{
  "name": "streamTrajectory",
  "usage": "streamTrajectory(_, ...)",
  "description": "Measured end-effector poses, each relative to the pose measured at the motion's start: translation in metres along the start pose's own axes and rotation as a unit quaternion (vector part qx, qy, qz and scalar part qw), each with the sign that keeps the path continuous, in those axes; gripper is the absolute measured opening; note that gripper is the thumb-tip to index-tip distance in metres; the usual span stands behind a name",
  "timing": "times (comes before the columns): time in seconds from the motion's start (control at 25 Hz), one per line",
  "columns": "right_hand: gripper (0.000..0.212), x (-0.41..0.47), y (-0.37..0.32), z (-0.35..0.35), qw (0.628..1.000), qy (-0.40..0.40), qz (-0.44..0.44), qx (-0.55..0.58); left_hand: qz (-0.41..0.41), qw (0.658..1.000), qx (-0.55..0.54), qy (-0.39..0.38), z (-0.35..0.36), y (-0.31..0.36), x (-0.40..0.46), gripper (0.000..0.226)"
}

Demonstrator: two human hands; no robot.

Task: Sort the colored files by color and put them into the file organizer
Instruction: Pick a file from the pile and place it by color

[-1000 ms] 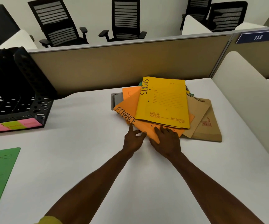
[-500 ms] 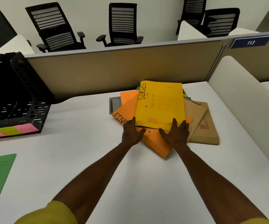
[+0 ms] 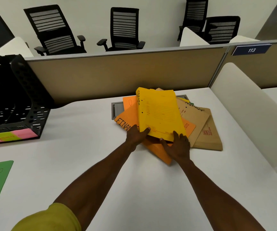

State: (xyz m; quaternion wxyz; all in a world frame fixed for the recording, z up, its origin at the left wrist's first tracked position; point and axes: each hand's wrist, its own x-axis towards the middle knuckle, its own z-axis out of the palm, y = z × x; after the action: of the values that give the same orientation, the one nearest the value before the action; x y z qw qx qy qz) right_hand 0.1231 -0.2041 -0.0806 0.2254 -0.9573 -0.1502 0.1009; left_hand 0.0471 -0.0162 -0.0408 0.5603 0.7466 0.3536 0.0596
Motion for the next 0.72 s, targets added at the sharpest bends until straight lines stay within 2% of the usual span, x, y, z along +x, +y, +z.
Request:
streamTrajectory(0.2,0.088,-0.036,-0.02,0.008,0.998,0.005,-0.035,0.052,-0.042,0.997,-0.063,0.013,-0.018,-0.015,-0.015,0.041)
streamTrajectory(0.28,0.087,-0.047,-0.032,0.009,0.996,-0.016,-0.016,0.088,-0.055,0.995,-0.089,-0.006,-0.036,-0.023,-0.024,0.041)
streamTrajectory(0.44,0.082,-0.054,-0.054,0.004,0.99,0.016,0.046,0.134,-0.061,0.987,-0.143,-0.033,-0.081,-0.044,-0.053,0.042)
streamTrajectory(0.6,0.084,-0.056,-0.075,0.01,0.977,-0.048,0.103,0.182,-0.03,0.975,-0.213,-0.055,-0.135,-0.083,-0.1,0.038)
streamTrajectory(0.72,0.081,-0.068,-0.104,0.022,0.952,-0.105,0.121,0.259,-0.012,0.975,-0.215,-0.043,-0.177,-0.128,-0.143,0.035)
